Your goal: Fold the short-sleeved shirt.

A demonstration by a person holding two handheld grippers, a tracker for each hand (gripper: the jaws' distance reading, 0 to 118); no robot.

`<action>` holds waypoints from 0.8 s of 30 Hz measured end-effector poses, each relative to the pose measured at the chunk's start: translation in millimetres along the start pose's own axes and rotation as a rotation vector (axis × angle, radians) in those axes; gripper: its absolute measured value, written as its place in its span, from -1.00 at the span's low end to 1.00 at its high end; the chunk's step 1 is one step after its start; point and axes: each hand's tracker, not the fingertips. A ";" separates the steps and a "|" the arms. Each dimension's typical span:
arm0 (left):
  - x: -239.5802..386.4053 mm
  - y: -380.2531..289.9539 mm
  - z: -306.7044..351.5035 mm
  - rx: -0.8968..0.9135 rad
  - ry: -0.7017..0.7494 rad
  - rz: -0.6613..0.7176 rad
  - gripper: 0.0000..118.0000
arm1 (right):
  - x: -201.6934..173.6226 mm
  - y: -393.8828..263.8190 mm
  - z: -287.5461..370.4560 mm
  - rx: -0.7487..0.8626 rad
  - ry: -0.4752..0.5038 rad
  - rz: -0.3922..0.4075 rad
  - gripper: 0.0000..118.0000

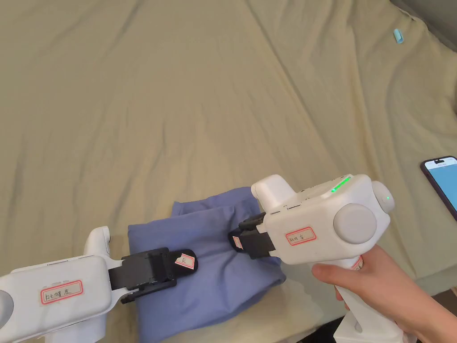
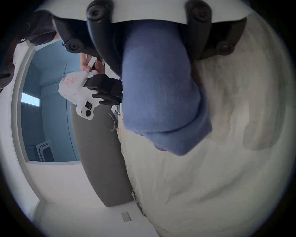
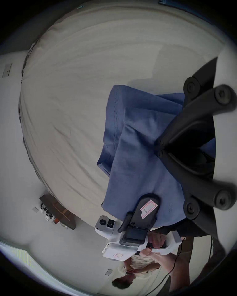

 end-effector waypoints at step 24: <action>-96.5 52.3 421.9 0.114 0.801 0.180 -0.01 | -161.0 67.8 -35.6 0.021 0.066 0.214 -0.96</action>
